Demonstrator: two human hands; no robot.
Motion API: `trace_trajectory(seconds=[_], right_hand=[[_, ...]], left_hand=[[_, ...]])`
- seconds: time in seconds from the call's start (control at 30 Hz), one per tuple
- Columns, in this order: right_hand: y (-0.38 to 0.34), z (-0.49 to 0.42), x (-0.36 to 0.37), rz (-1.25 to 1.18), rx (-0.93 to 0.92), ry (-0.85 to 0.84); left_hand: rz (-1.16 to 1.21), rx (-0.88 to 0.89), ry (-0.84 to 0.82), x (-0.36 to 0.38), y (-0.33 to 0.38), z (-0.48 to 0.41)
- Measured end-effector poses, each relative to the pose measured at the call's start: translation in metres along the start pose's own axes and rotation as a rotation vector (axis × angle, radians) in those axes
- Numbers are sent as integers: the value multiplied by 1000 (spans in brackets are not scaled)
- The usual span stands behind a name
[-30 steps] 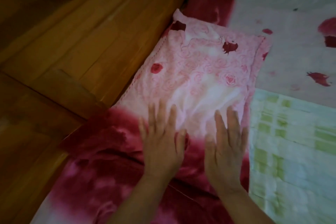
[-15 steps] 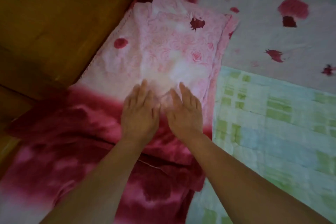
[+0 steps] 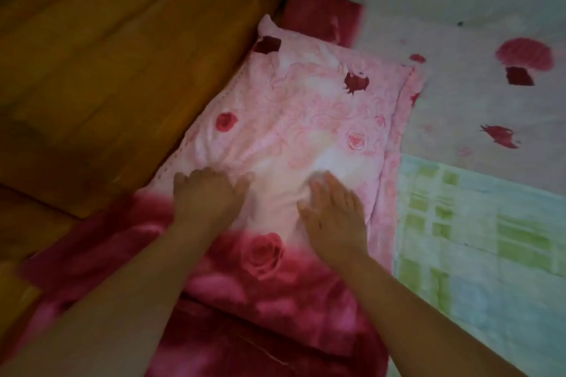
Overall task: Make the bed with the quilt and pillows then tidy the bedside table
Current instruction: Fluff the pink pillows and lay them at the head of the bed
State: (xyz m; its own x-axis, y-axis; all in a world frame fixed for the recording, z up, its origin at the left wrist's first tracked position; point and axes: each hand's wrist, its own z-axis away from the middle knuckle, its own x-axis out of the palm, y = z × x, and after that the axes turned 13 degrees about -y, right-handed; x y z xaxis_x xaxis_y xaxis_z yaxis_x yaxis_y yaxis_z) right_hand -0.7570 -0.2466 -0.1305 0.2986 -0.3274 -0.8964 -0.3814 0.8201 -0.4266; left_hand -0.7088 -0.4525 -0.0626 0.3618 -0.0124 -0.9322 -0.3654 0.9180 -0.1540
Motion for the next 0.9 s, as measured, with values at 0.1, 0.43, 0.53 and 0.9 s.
trace_trajectory(seconds=[0.1,0.43,0.53,0.9], right_hand=[[-7,-18,-17,-85,65,195],[53,-91,-10,-106,288,149],[60,-95,9,-88,359,94],[62,-169,-48,-18,350,553]], left_hand=[[128,132,394,-44,27,-27],[-22,162,-53,-21,51,-109],[16,289,362,-49,79,-120],[-87,316,-47,-10,107,-212]])
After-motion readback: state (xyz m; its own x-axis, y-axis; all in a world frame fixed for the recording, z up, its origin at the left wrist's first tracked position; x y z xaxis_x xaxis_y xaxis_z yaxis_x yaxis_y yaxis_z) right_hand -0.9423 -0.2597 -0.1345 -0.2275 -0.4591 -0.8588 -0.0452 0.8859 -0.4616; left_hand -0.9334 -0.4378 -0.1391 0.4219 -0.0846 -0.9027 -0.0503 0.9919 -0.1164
